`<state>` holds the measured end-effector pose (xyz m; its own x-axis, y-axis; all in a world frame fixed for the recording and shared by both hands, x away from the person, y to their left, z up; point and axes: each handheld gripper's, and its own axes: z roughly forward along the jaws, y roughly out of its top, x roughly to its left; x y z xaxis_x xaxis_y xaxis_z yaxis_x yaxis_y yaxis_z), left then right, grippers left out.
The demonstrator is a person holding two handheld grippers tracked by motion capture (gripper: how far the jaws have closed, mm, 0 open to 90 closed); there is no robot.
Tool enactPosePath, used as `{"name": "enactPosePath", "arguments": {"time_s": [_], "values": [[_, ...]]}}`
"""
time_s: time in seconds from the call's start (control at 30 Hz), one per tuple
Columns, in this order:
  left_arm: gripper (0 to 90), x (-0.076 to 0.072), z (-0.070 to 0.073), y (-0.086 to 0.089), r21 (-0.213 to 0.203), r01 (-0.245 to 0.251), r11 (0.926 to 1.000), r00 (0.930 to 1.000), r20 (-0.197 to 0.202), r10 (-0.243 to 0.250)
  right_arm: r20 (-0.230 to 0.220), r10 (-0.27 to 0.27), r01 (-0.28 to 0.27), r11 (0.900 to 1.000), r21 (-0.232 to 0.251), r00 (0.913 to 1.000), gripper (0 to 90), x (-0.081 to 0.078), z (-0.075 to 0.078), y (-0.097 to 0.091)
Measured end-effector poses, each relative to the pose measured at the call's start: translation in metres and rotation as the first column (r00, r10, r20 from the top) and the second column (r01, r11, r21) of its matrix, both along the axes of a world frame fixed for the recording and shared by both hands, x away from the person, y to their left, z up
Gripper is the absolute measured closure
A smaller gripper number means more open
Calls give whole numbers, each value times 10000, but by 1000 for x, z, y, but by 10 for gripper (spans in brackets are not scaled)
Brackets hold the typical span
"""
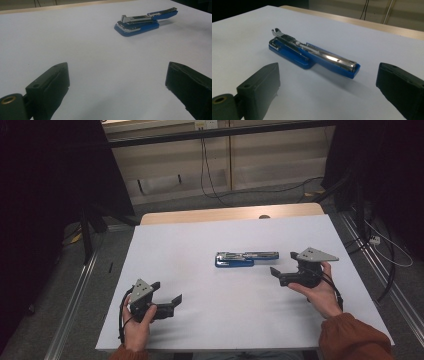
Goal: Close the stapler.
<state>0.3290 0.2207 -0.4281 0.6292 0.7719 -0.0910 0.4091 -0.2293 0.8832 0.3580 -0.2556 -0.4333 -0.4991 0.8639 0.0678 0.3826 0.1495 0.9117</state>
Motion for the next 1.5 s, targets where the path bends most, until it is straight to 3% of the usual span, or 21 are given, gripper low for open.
{"name": "enactPosePath", "arguments": {"time_s": [0.13, 0.4, 0.53, 0.67, 0.8, 1.0, 1.03, 1.1, 1.2, 1.33, 1.5], "values": [[55, 1, -1, -3, 90, 89, 9999, 9999, -110, -88, -232, -118, 116, 9999, -68, 9997, 77, -5, -4, -6], [47, 14, -3, -17, 311, 257, 9992, 9996, 85, -260, -306, -512, 509, 9987, -92, 9982, 145, -11, -4, -21], [44, 20, 0, -27, 181, 720, 9972, 9974, 3, -720, -356, -505, 498, 9985, -212, 9981, 194, -8, -6, -23], [43, 19, 4, -37, 169, 1044, 9944, 9943, 192, -1047, -477, -343, 321, 9985, -453, 9983, 245, -6, -9, -19], [43, 24, 8, -46, 301, 1056, 9940, 9939, 301, -1065, -529, -160, 126, 9978, -646, 9985, 284, -4, -11, -15], [44, 39, 11, -65, 328, 1295, 9910, 9908, 353, -1306, -265, -121, 103, 9977, -677, 9996, 423, -3, -9, -11], [49, 42, 10, -68, 399, 1344, 9901, 9901, 354, -1358, -210, -106, 94, 9984, -551, 9997, 470, -2, -8, -12], [52, 47, 9, -76, 578, 1449, 9878, 9884, 372, -1472, -305, -45, 30, 9989, -478, 9995, 483, -1, -7, -12], [56, 55, 9, -89, 592, 2111, 9757, 9765, 325, -2133, -439, 22, -43, 9989, -473, 9990, 529, 2, -9, -12], [59, 68, 8, -102, 598, 1975, 9785, 9785, 479, -2005, -770, 102, -145, 9984, -553, 9970, 575, 5, -13, -11], [69, 83, 4, -113, 491, 1871, 9811, 9808, 474, -1894, -796, 425, -490, 9954, -821, 9959, 674, 9, -13, -7]]}}
